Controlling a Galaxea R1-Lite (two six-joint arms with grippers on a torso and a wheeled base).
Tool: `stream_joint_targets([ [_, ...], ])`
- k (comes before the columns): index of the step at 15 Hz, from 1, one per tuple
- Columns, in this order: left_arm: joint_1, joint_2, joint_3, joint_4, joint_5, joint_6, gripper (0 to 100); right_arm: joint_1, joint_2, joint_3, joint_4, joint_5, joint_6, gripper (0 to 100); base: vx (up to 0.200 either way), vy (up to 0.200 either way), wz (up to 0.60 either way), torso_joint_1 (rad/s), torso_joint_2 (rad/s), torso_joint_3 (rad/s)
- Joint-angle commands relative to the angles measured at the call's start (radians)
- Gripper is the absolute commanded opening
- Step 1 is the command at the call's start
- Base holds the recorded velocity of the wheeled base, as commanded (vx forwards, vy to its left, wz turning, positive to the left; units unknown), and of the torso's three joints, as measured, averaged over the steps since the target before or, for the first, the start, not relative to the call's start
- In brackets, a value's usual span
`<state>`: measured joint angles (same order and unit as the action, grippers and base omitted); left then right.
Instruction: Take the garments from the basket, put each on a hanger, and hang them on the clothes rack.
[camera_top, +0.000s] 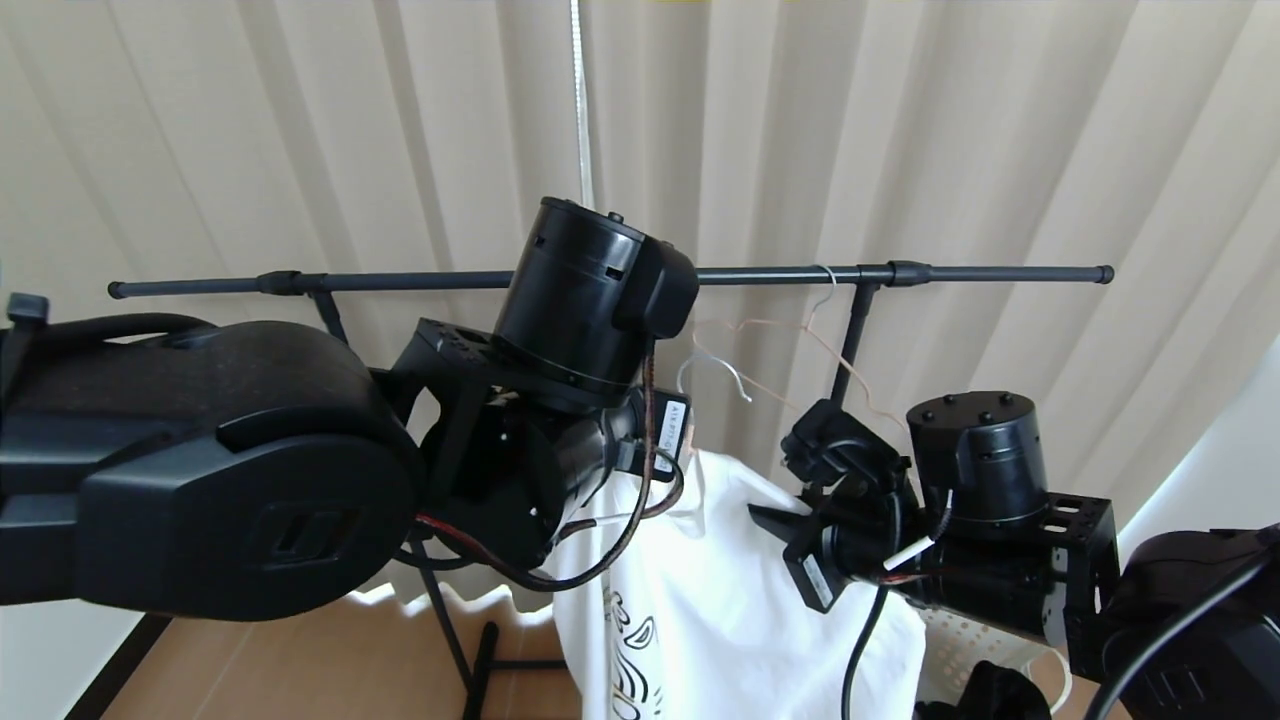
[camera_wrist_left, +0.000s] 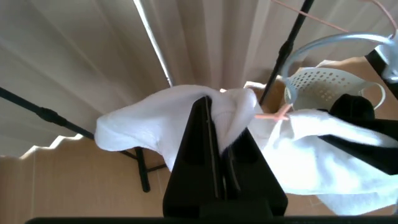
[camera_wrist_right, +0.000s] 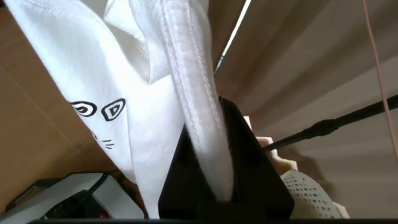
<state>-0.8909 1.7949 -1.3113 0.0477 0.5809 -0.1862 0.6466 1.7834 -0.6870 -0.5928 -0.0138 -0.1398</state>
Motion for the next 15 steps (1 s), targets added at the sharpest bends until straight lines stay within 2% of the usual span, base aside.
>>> stream_joint_targets([
  [1, -0.022, -0.008, -0.006, -0.002, 0.001, -0.012, 0, 0.008, 0.034, 0.001, -0.055, 0.000, 0.034, 0, 0.000, 0.000, 0.00, 0.000, 0.00, 0.000],
  [8, -0.028, -0.006, -0.006, -0.005, 0.005, -0.016, 0, 0.008, 0.033, 0.021, -0.231, 0.009, 0.106, 0, 0.000, 0.000, 0.00, 0.000, 0.00, 0.000],
  [11, -0.026, -0.006, -0.002, -0.006, 0.010, -0.016, 0, 0.005, 0.019, 0.053, -0.308, 0.049, 0.109, 0, 0.000, 0.000, 0.00, 0.000, 0.00, 0.000],
  [15, -0.020, -0.003, 0.020, -0.012, 0.033, -0.015, 0, 0.002, 0.013, 0.066, -0.368, 0.054, 0.109, 0, 0.000, 0.000, 0.00, 0.000, 0.00, 0.000],
])
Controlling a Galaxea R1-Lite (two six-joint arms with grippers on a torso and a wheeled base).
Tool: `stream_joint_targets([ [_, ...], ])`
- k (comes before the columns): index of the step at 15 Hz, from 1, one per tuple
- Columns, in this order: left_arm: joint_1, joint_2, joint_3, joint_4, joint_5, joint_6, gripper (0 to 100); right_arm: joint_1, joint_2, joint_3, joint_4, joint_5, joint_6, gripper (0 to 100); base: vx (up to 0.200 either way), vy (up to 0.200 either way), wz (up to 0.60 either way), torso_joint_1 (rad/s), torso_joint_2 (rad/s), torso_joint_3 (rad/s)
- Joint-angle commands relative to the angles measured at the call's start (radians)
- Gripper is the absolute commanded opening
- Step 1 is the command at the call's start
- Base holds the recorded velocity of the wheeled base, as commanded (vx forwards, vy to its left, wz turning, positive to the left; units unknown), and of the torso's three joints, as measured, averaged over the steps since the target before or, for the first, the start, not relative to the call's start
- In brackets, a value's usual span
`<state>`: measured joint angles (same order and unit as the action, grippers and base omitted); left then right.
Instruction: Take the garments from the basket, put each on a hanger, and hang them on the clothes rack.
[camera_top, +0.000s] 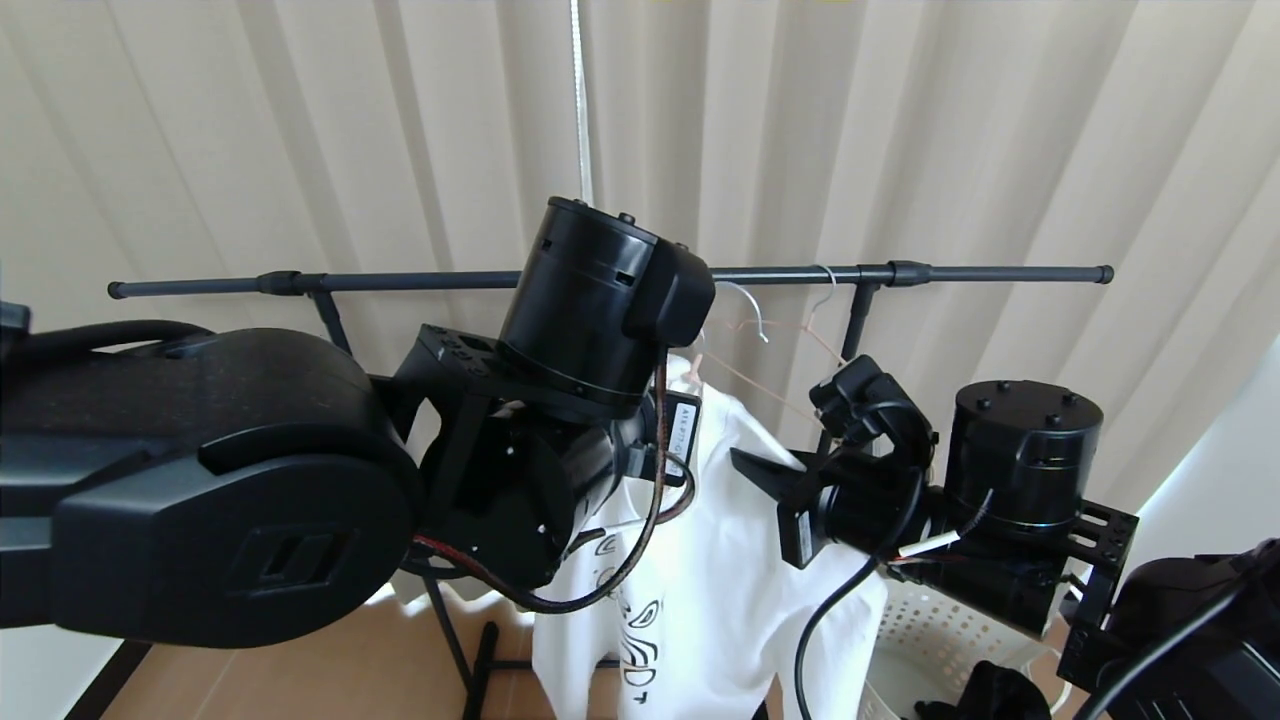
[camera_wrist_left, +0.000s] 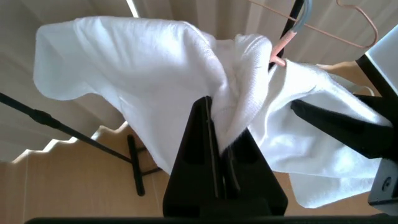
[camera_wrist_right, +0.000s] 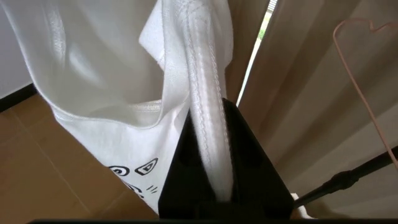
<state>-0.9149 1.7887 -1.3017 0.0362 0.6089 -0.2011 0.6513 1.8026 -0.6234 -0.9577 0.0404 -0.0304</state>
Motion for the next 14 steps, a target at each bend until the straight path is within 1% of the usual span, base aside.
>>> stream_joint_targets([
  [1, 0.005, 0.003, 0.016, -0.001, 0.006, 0.000, 0, -0.002, -0.011, 0.004, -0.004, 0.001, 0.000, 0, 0.000, 0.000, 0.00, 0.000, 0.00, 0.000],
  [6, 0.007, 0.005, 0.045, -0.004, 0.005, -0.017, 0, -0.001, -0.048, 0.013, -0.004, 0.012, 0.000, 0, 0.000, 0.000, 0.00, 0.000, 0.00, 0.000],
  [10, 0.005, 0.012, 0.045, -0.061, 0.002, -0.018, 0, 0.001, -0.057, 0.025, -0.006, 0.021, 0.000, 0, 0.000, 0.000, 0.00, 0.000, 0.00, 0.000],
  [11, 0.005, 0.015, 0.044, -0.071, 0.002, -0.020, 100, 0.001, -0.057, 0.028, -0.006, 0.021, 0.000, 0, 0.000, 0.000, 0.00, 0.000, 0.00, 0.000],
  [14, 0.004, 0.023, 0.047, -0.090, 0.000, -0.018, 100, 0.001, -0.060, 0.033, -0.026, 0.021, -0.002, 0, 0.000, 0.000, 0.00, 0.000, 0.00, 0.000],
])
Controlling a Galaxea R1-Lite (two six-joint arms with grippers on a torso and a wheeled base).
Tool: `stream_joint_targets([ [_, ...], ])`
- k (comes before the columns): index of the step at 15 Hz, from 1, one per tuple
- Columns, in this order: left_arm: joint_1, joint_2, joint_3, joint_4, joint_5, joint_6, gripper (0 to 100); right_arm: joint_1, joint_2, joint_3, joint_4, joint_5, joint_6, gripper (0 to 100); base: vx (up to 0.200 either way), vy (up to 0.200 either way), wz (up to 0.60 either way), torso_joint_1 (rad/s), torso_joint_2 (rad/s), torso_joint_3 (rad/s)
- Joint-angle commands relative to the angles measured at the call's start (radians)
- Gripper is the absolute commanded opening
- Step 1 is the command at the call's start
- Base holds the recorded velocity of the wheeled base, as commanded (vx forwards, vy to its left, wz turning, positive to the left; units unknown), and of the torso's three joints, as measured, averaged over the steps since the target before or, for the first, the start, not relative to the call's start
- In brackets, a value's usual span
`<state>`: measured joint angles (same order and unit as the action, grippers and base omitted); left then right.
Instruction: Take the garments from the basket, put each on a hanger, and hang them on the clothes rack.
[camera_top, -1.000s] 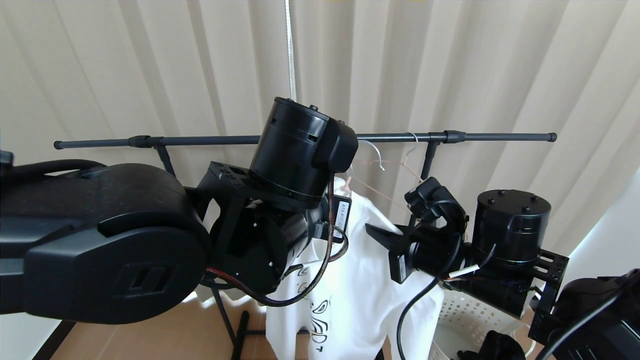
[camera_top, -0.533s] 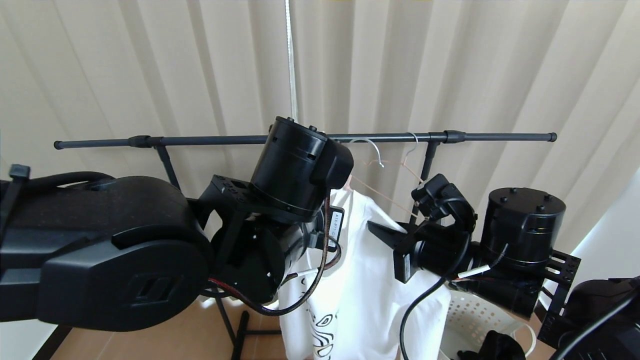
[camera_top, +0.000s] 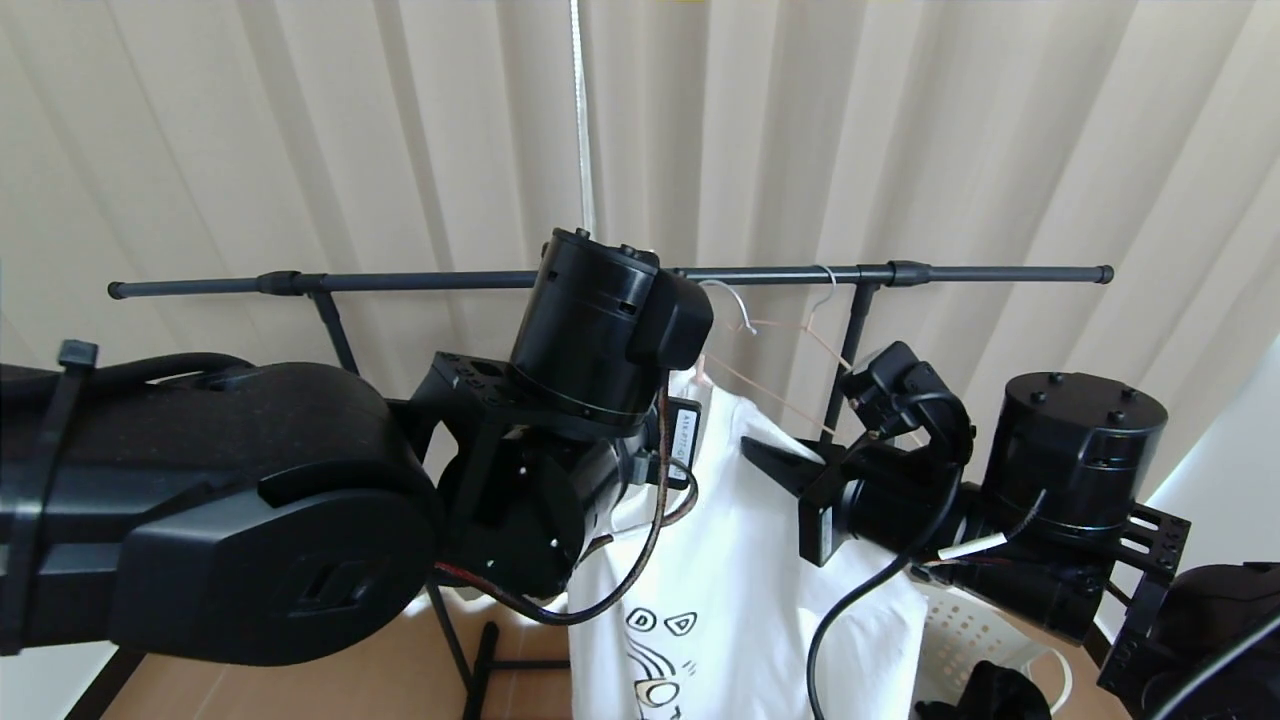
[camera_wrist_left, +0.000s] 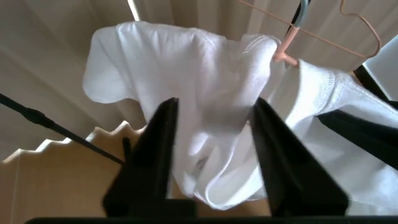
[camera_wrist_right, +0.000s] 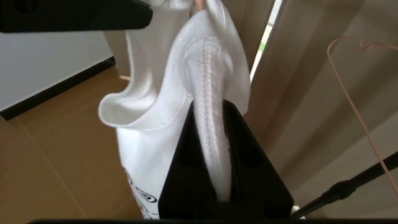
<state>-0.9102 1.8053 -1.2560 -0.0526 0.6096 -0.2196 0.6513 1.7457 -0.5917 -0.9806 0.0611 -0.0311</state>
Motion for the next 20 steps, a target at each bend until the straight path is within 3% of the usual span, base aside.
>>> stream_joint_targets([
  [1, -0.003, 0.006, 0.003, -0.001, -0.001, 0.002, 100, 0.001, -0.003, 0.001, -0.003, 0.000, -0.001, 0, 0.000, 0.000, 0.00, 0.000, 0.00, 0.000],
  [7, 0.007, -0.012, 0.009, -0.001, 0.001, 0.002, 100, -0.001, -0.005, 0.007, -0.004, 0.020, 0.000, 0, 0.000, 0.000, 0.00, 0.000, 0.00, 0.000],
  [11, 0.060, -0.136, 0.095, -0.003, -0.013, 0.011, 100, -0.045, -0.011, 0.015, -0.006, 0.083, 0.000, 0, 0.000, 0.000, 0.00, 0.000, 0.00, 0.000],
  [17, 0.149, -0.288, 0.213, -0.001, -0.149, 0.100, 100, -0.122, -0.055, 0.056, -0.058, 0.233, 0.002, 0, 0.000, 0.000, 0.00, 0.000, 0.00, 0.000],
  [20, 0.238, -0.340, 0.300, -0.001, -0.315, 0.157, 100, -0.176, -0.057, 0.102, -0.159, 0.342, 0.000, 0, 0.000, 0.000, 0.00, 0.000, 0.00, 0.000],
])
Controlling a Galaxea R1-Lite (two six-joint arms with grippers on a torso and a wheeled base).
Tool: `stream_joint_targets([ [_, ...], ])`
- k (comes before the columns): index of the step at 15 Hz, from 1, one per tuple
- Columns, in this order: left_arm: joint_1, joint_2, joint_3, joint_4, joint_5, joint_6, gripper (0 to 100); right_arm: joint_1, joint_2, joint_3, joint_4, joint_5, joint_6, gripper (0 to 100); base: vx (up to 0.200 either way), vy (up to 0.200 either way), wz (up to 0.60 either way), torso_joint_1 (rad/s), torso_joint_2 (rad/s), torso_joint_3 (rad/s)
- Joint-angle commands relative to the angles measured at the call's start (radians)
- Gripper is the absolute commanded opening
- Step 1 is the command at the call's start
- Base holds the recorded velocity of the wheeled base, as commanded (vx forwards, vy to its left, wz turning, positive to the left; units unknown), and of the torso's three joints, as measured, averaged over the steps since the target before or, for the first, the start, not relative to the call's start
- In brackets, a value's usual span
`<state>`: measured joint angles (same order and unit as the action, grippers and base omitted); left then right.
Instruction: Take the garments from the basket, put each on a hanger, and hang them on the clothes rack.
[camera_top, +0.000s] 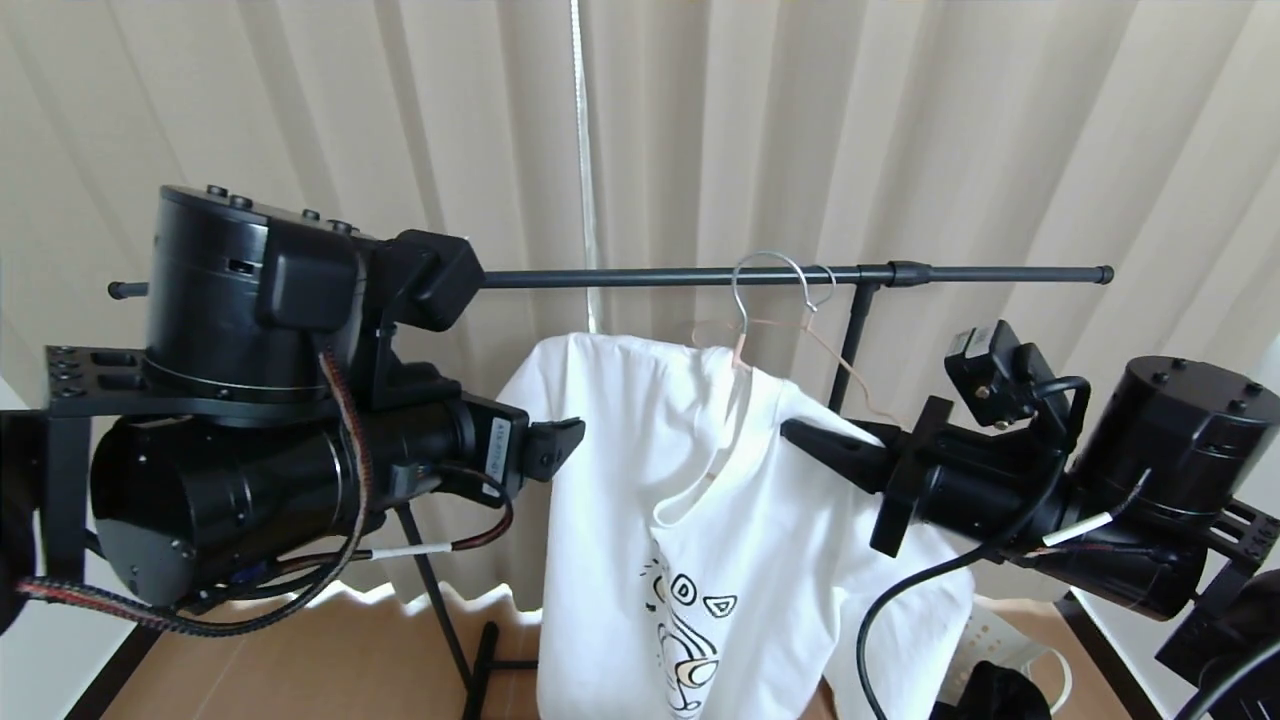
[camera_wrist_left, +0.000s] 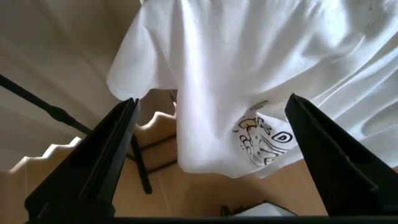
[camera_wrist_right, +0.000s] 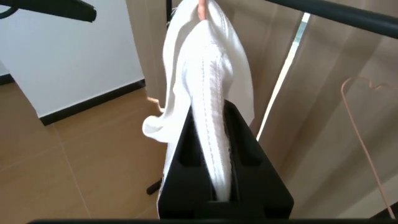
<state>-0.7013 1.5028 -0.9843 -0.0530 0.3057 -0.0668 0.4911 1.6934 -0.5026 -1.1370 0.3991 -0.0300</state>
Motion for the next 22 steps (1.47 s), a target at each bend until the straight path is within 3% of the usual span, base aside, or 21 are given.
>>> stream_joint_targets([
  [1, 0.080, -0.049, 0.068, -0.007, -0.079, 0.030, 100, -0.039, -0.015, 0.039, -0.021, 0.069, -0.001, 0, 0.000, 0.000, 0.00, 0.000, 0.00, 0.000],
  [5, 0.224, -0.045, 0.200, -0.160, -0.286, 0.137, 100, -0.121, -0.078, 0.096, -0.026, 0.336, -0.001, 0, 0.000, 0.000, 0.00, 0.000, 0.00, 0.000],
  [8, 0.247, -0.049, 0.286, -0.254, -0.367, 0.185, 100, -0.181, -0.087, 0.113, -0.027, 0.468, 0.001, 0, 0.000, 0.000, 0.00, 0.000, 0.00, 0.000],
  [11, 0.256, -0.049, 0.355, -0.320, -0.392, 0.186, 100, -0.232, -0.101, 0.122, -0.027, 0.573, 0.001, 0, 0.000, 0.000, 0.00, 0.000, 0.00, 0.000],
  [14, 0.256, -0.039, 0.380, -0.341, -0.390, 0.186, 100, -0.256, -0.113, 0.134, -0.027, 0.645, 0.001, 0, 0.000, 0.000, 0.00, 0.000, 0.00, 0.000],
  [18, 0.272, 0.005, 0.412, -0.387, -0.389, 0.177, 100, -0.261, -0.118, 0.136, -0.027, 0.662, 0.002, 0, 0.000, 0.000, 0.00, 0.000, 0.00, 0.000],
  [19, 0.275, 0.008, 0.418, -0.404, -0.389, 0.177, 0, -0.270, -0.115, 0.133, -0.027, 0.662, 0.002, 0, 0.000, 0.000, 0.00, 0.000, 0.00, 0.000],
  [22, 0.278, 0.002, 0.423, -0.410, -0.387, 0.176, 0, -0.275, -0.112, 0.128, -0.027, 0.662, 0.002, 0, 0.000, 0.000, 0.00, 0.000, 0.00, 0.000],
])
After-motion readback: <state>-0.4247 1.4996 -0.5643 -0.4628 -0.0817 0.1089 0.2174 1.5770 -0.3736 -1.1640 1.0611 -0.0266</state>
